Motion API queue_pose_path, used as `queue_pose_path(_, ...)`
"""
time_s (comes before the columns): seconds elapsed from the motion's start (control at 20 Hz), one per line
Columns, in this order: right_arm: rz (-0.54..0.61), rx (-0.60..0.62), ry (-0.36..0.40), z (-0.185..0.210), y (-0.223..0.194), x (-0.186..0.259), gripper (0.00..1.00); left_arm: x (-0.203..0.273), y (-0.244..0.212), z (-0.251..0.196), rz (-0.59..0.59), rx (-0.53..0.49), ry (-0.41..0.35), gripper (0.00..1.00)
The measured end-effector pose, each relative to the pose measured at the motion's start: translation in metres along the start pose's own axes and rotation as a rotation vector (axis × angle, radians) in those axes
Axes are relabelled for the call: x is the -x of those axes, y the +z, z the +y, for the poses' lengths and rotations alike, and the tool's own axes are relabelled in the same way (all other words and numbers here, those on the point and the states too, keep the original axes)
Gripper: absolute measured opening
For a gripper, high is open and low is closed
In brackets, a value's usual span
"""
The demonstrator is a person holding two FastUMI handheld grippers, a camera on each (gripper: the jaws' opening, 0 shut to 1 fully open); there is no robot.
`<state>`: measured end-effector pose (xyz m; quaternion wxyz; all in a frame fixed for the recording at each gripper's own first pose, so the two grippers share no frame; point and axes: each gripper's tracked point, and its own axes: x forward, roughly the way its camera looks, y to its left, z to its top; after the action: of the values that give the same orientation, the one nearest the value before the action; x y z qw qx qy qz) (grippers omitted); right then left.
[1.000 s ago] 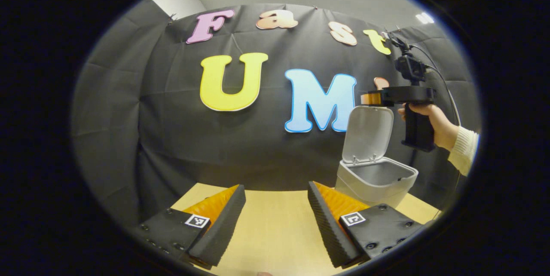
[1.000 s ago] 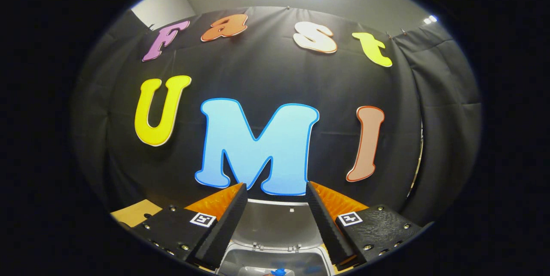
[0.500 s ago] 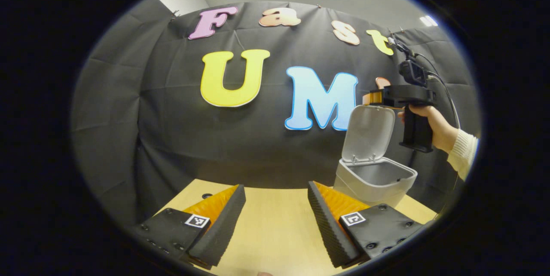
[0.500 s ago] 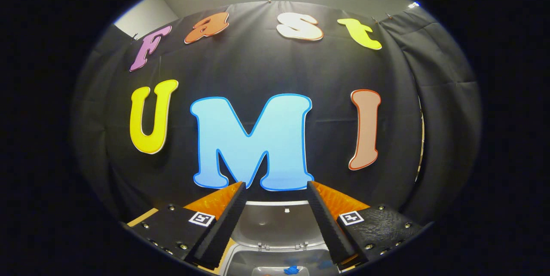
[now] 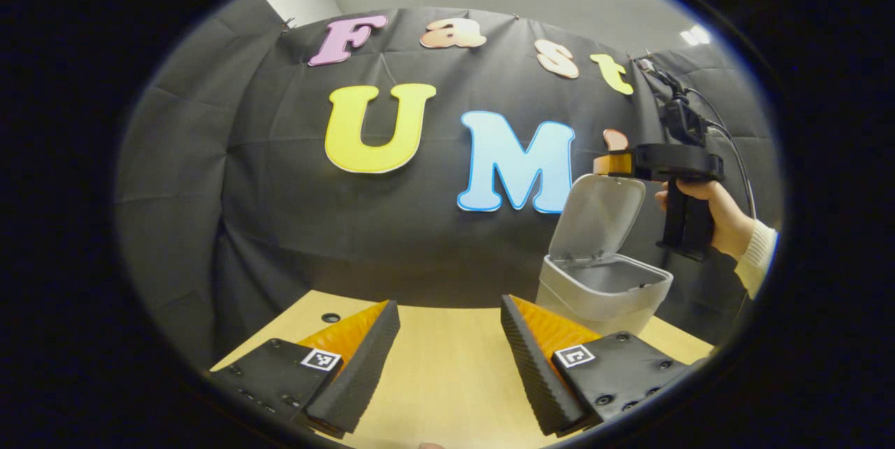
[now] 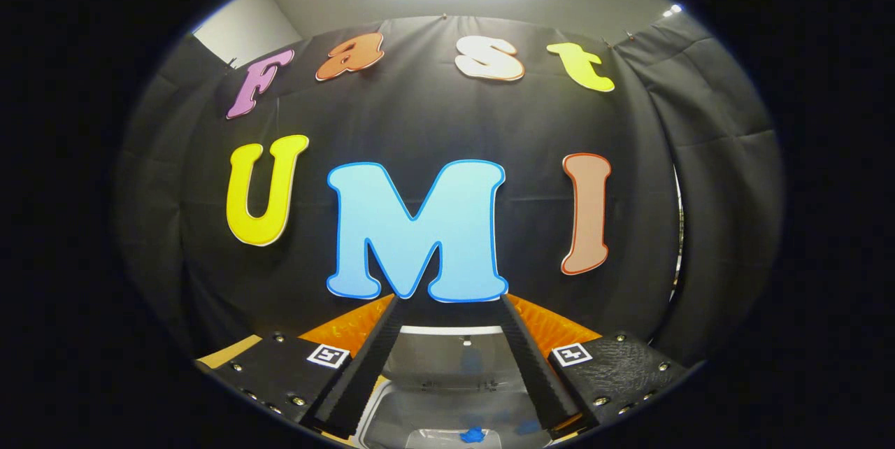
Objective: Press the lid of the desktop garbage bin to open it, pick up the crumpled paper on the desktop and throw it into the bin, then pick up the pop can on the desktop and drop it into the bin, and finally close the garbage bin lid.
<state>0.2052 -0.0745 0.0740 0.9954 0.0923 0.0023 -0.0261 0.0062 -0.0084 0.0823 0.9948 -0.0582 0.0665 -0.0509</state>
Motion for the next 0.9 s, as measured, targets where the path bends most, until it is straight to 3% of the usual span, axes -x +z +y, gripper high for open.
queue_pose_path(0.5, 0.085, -0.007, 0.005, 0.004, -0.040, 0.058, 0.90, 0.033, 0.004, -0.003, -0.006, -0.006, 0.006, 0.95)
queue_pose_path(0.9, 0.180, -0.028, 0.003, 0.004, -0.081, 0.071, 0.90, 0.041, -0.003, -0.002, 0.005, 0.001, 0.018, 0.95)
